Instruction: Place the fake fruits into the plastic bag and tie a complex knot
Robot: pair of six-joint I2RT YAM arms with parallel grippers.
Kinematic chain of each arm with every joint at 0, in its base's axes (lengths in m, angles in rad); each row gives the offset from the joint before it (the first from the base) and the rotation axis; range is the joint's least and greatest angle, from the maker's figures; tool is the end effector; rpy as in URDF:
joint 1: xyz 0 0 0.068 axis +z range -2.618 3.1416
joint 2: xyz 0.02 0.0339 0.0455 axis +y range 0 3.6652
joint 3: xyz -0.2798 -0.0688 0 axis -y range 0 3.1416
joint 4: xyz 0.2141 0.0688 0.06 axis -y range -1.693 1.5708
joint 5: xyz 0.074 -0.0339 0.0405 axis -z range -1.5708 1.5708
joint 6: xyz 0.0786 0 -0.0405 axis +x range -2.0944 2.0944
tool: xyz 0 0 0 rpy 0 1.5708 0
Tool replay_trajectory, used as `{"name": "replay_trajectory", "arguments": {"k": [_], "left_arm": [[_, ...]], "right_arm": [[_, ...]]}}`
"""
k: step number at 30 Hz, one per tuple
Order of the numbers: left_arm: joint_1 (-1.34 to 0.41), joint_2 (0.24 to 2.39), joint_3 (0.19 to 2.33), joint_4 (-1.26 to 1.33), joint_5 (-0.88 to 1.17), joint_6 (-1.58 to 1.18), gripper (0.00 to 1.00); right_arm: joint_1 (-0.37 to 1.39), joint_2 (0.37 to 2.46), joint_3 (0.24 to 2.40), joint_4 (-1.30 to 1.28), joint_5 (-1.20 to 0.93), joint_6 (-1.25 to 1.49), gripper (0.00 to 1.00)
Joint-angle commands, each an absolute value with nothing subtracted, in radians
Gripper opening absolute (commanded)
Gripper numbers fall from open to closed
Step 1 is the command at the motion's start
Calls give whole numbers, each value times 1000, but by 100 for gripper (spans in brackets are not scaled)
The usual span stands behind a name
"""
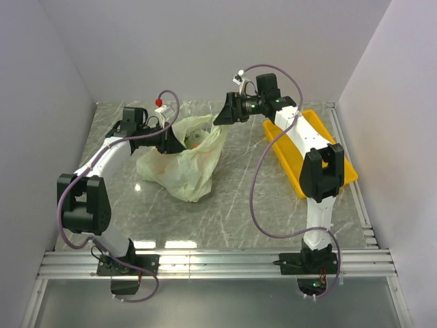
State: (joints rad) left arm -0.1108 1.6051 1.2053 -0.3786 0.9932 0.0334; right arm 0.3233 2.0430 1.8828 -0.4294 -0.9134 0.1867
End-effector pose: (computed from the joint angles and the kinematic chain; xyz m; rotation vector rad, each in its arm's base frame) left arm 0.3241 -0.1023 0.2830 0.6349 2.0894 -1.1877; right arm 0.4255 0.2082 0.3199 -0.6899 2.0476 1.2752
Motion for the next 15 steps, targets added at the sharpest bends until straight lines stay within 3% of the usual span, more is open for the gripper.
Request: {"name": "replay_trajectory", "arguments": {"k": [1,4,5,7,8,12,15], "left_arm": [[-115,1581,1197,-341,1002,43,6],[-115,1589,1206,-331,996,38,6],[-115,1589,1212,-331,993,38,6],[-115,1589,1219,-328,980,37,8],[-115,1589,1223,-327,974,35,9],[-109,1530,1210,-290,919,11,26],[-92,1474,1213,-226,864,8,36]], "right_arm": [[359,1974,1838,-339,-983,242,94],[373,2017,1874,-396,-992,236,77],[374,2025,1879,-406,-985,241,56],[377,2025,1891,-414,-962,226,27],[377,2026,1911,-431,-962,216,0],[373,2020,2063,-497,-1024,169,0],[377,1967,2059,-512,-1064,123,0]]}}
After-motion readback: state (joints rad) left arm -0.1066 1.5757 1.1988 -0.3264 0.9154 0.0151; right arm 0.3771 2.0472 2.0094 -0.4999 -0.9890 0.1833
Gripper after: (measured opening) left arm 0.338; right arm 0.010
